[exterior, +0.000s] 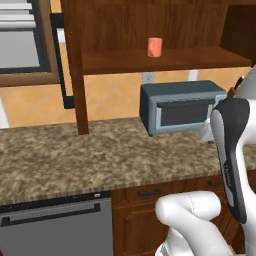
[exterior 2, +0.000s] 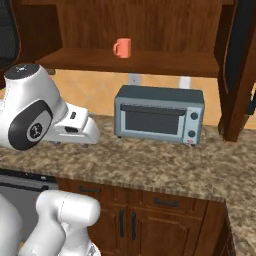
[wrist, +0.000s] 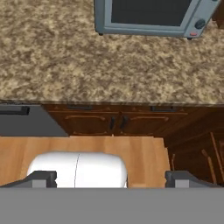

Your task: Gather all objects into one cabinet and sort the glasses and bowls to opposite sides.

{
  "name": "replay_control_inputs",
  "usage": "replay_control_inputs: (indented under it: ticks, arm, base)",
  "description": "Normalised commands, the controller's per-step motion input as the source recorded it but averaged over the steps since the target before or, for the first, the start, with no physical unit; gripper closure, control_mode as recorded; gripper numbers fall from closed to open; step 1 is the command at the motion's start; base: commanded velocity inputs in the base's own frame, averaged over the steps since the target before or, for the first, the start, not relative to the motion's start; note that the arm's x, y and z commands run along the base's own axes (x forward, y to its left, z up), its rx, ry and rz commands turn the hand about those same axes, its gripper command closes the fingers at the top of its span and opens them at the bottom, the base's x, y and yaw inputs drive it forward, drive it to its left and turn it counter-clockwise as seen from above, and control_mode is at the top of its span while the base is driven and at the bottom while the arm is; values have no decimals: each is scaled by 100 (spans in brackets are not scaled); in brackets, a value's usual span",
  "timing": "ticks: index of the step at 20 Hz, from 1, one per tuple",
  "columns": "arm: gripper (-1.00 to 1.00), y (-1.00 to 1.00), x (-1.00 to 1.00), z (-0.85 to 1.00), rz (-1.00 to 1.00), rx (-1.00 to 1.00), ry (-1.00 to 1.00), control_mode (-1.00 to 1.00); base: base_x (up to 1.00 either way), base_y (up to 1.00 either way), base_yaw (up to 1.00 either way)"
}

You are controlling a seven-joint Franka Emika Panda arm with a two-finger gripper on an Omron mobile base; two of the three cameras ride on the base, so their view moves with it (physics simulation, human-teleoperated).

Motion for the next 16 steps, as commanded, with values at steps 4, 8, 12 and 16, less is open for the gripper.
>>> replay_control_inputs:
  ticks: [4,8,12,16]
  arm:
    - [-100,0,0,0,0,0,0,100]
    - [-100,0,0,0,0,0,0,100]
    - [-100,0,0,0,0,0,0,100]
    - [-100,0,0,0,0,0,0,100]
  base:
    - [100,-13,0]
    - [100,0,0]
    - [100,3,5]
    - [99,1,3]
